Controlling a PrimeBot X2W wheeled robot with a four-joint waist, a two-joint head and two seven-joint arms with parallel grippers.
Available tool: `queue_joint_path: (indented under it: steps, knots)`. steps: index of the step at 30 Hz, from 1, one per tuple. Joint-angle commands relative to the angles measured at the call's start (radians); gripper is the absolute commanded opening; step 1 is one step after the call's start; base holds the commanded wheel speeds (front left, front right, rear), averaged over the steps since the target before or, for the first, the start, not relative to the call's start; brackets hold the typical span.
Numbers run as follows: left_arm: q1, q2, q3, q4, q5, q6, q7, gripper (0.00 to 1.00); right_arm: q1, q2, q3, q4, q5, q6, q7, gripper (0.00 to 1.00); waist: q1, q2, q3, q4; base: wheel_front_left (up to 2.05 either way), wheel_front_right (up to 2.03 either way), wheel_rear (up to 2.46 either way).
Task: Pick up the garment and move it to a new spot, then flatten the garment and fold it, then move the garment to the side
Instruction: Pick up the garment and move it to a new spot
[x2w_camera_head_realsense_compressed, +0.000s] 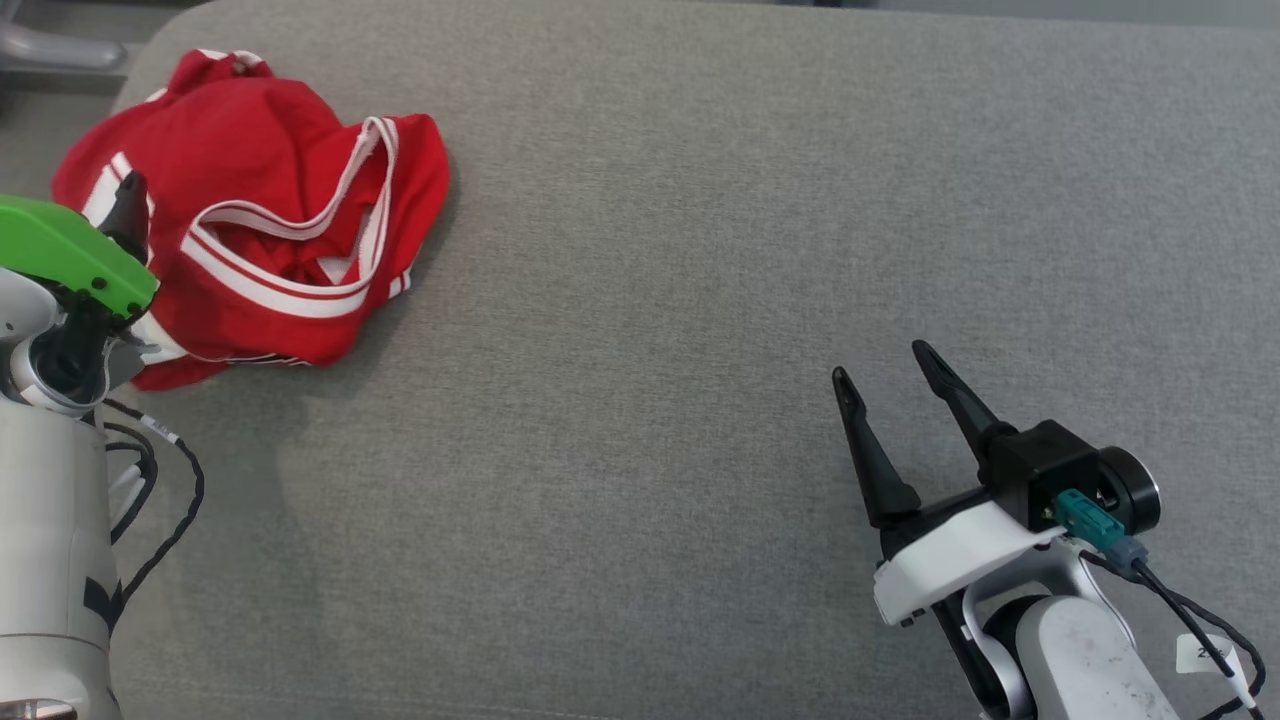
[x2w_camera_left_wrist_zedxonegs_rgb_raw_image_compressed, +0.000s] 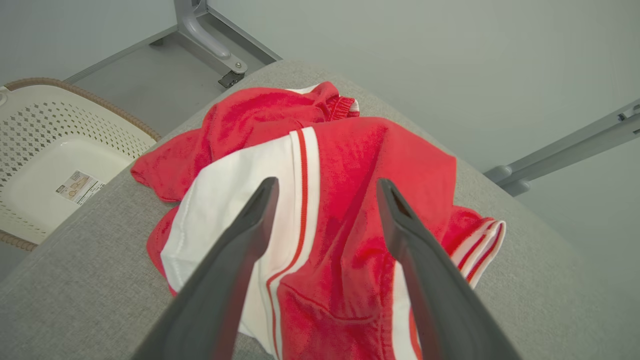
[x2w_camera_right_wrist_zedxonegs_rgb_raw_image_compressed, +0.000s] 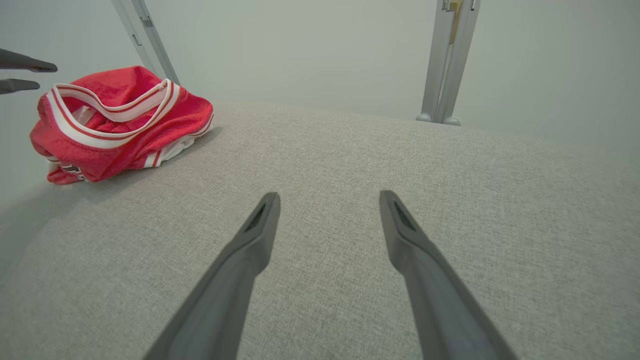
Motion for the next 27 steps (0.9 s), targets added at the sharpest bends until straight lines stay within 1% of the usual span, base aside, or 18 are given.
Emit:
queue_joint_path:
  steps: [1, 3, 5, 7, 8, 9, 10, 14, 18, 20, 21, 24, 27]
  knots:
    - [-0.022, 0.006, -0.009, 0.01, 0.006, -0.005, 0.023, 1.0, -0.014, -0.003, -0.003, -0.009, 0.002, 0.0, -0.002, 1.0, 0.0, 0.0, 0.108, -0.101, 0.0, 0.0, 0.0]
    - [-0.032, 0.007, -0.015, 0.027, 0.002, -0.003, 0.049, 1.0, -0.016, -0.003, -0.012, -0.01, 0.009, 0.0, -0.005, 1.0, 0.0, 0.0, 0.11, -0.102, 0.0, 0.0, 0.0]
    - [-0.033, 0.015, -0.026, 0.043, 0.015, 0.013, 0.068, 1.0, -0.02, -0.003, -0.012, -0.012, 0.013, 0.0, -0.009, 1.0, 0.0, 0.0, 0.107, -0.104, 0.0, 0.0, 0.0]
    - [-0.029, 0.032, -0.033, 0.062, 0.03, 0.04, 0.077, 1.0, -0.025, -0.003, -0.006, -0.007, 0.02, 0.0, -0.012, 1.0, 0.0, 0.0, 0.097, -0.108, 0.0, 0.0, 0.0]
    - [-0.025, 0.036, -0.043, 0.064, 0.046, 0.057, 0.07, 0.68, -0.025, -0.003, -0.003, -0.005, 0.023, 0.0, -0.015, 1.0, 0.0, 0.0, 0.089, -0.109, 0.0, 0.0, 0.0]
    - [-0.021, 0.036, -0.047, 0.063, 0.052, 0.066, 0.063, 0.06, -0.022, -0.003, -0.001, -0.001, 0.028, 0.0, -0.018, 1.0, 0.0, 0.0, 0.08, -0.109, 0.0, 0.0, 0.0]
    - [-0.016, 0.036, -0.053, 0.06, 0.06, 0.071, 0.061, 0.0, -0.02, -0.003, 0.0, 0.006, 0.033, 0.0, -0.02, 1.0, 0.0, 0.0, 0.067, -0.109, 0.0, 0.0, 0.0]
    - [-0.018, 0.065, -0.065, 0.037, 0.079, 0.075, 0.036, 0.0, -0.004, -0.003, 0.005, 0.036, 0.053, 0.0, -0.031, 1.0, 0.0, 0.0, 0.006, -0.107, 0.0, 0.0, 0.0]
    - [-0.054, 0.05, -0.054, -0.014, 0.07, 0.078, -0.026, 0.0, 0.006, -0.003, 0.007, 0.066, 0.077, 0.0, -0.047, 1.0, 0.0, 0.0, -0.072, -0.102, 0.0, 0.0, 0.0]
    - [-0.057, 0.051, -0.061, -0.032, 0.08, 0.072, -0.053, 0.0, 0.01, -0.003, 0.013, 0.082, 0.092, 0.0, -0.057, 1.0, 0.0, 0.0, -0.116, -0.109, 0.0, 0.0, 0.0]
    - [-0.063, 0.05, -0.072, -0.045, 0.089, 0.062, -0.058, 0.0, 0.013, -0.003, 0.018, 0.091, 0.098, 0.0, -0.062, 1.0, 0.0, 0.0, -0.14, -0.115, 0.0, 0.0, 0.0]
    - [-0.099, 0.017, -0.104, -0.1, 0.102, 0.036, -0.072, 0.0, 0.027, -0.003, 0.021, 0.111, 0.116, 0.0, -0.073, 1.0, 0.0, 0.0, -0.195, -0.128, 0.0, 0.0, 0.0]
    - [-0.125, -0.007, -0.138, -0.159, 0.119, 0.021, -0.076, 0.0, 0.038, -0.003, 0.031, 0.129, 0.132, 0.0, -0.082, 1.0, 0.0, 0.0, -0.253, -0.154, 0.0, 0.0, 0.0]
